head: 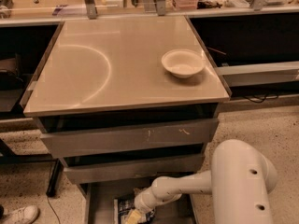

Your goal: Pick blue chip bag from bottom drawer and place on counter

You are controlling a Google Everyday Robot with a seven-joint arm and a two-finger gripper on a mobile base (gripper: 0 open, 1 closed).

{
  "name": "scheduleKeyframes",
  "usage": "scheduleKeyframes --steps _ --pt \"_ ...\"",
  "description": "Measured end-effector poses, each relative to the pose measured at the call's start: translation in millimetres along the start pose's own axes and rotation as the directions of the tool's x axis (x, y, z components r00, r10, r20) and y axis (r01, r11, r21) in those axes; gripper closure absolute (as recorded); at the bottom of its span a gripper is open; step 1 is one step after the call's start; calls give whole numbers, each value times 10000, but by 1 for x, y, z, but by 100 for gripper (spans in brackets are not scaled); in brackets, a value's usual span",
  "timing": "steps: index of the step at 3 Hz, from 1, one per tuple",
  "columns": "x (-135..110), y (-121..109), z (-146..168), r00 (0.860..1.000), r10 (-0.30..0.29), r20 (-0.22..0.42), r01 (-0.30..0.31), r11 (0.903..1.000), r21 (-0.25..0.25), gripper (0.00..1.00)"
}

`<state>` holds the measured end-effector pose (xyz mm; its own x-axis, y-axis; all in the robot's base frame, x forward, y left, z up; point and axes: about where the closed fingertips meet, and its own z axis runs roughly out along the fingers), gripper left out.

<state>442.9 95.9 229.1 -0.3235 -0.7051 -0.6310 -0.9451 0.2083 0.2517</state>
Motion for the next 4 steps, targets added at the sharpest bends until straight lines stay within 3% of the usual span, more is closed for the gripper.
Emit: scheduleKeyframes --steps 4 --pt "46 -34 43 9991 -156 404 139 9990 416 0"
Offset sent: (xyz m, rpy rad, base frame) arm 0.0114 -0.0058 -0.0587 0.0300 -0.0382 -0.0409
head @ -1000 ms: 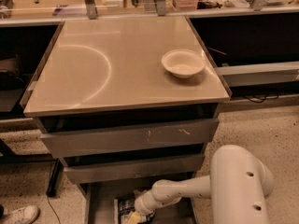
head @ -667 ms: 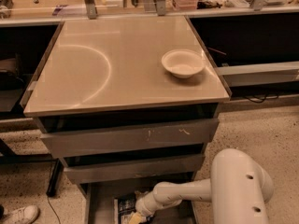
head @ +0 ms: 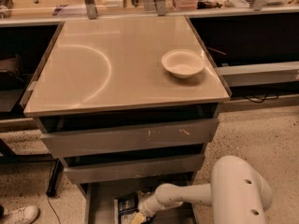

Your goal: Pick blue chip bag from bottom drawer and place on counter

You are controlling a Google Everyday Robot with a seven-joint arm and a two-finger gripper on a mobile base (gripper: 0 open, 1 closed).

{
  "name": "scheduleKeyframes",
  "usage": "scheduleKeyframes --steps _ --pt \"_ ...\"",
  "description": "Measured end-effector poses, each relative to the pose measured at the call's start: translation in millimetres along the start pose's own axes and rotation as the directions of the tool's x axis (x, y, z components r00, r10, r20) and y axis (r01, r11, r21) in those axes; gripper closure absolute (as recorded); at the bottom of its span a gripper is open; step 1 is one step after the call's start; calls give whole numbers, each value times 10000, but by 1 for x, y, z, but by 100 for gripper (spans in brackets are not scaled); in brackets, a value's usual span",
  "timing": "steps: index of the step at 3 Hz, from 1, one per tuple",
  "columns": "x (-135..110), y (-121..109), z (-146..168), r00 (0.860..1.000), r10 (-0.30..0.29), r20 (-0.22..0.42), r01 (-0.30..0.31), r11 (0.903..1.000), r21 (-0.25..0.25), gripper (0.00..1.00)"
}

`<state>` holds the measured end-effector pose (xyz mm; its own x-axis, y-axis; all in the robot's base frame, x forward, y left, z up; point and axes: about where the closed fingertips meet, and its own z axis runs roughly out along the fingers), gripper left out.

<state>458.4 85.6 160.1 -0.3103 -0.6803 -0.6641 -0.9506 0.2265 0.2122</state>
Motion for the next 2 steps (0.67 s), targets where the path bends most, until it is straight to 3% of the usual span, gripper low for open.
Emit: scheduleKeyframes --steps 1,2 --pt "21 -11 14 9999 -115 1 115 9999 87 0" --pt "25 -11 20 9999 -148 28 148 9999 47 0"
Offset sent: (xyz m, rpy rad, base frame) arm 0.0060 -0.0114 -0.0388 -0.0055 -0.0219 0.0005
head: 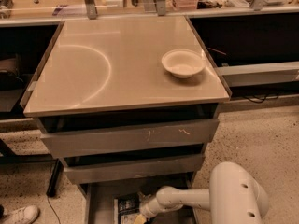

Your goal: Pick blue chip bag from bottom drawer and place on counter

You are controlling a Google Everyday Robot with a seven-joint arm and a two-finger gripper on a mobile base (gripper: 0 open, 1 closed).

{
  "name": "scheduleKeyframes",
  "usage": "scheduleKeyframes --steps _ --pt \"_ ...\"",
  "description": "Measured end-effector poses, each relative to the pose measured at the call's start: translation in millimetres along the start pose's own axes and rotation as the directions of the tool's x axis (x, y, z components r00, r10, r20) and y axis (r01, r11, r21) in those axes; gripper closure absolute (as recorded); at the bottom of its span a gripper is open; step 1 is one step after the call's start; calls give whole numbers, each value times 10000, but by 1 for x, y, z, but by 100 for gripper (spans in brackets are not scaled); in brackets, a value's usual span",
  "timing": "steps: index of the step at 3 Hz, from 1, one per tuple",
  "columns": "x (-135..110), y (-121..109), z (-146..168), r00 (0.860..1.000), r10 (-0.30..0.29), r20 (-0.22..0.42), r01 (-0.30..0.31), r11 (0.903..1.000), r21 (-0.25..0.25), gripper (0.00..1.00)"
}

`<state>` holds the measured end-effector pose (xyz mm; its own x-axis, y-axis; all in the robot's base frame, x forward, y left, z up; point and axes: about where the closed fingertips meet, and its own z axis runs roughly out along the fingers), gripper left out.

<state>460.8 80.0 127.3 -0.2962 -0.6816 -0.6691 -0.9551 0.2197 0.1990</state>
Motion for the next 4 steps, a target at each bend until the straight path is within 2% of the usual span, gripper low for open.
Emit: scheduleKeyframes --steps 1,4 --pt "0 0 0 10000 0 0 0 10000 0 18" --pt "0 0 0 10000 0 0 0 10000 -2 88"
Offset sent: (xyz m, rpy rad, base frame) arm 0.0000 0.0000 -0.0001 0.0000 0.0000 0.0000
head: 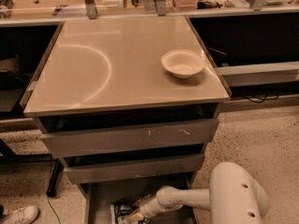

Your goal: Pick blue chip bag from bottom drawer and place on counter

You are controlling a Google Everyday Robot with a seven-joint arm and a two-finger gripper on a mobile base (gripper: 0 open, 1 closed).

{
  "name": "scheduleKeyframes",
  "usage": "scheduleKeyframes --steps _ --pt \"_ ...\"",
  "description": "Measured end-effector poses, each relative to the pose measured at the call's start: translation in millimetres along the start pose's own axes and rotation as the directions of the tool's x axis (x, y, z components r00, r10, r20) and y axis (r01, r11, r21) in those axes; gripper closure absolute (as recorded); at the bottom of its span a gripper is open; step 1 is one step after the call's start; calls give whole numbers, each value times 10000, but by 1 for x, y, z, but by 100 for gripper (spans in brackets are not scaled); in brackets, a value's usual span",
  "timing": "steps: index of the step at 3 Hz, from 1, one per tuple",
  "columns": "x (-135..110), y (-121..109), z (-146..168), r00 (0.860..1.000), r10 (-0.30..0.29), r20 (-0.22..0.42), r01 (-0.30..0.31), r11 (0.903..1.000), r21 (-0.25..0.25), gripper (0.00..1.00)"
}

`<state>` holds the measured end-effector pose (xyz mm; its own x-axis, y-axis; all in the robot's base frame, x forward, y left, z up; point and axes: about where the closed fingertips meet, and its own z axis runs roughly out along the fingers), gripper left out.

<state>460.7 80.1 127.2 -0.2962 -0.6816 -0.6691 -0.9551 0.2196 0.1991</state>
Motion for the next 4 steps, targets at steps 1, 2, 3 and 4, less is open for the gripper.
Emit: scheduleKeyframes --steps 1,2,3,4 --pt "-8 -1 -16 9993 174 332 -177 9998 92 100" --pt "-16 -3 -56 9957 654 650 -689 9962 528 100" --pt "-19 6 -105 9915 1109 685 -1169 9890 906 100" --pt "-19 32 -152 9880 1501 365 -1531 9829 1021 100"
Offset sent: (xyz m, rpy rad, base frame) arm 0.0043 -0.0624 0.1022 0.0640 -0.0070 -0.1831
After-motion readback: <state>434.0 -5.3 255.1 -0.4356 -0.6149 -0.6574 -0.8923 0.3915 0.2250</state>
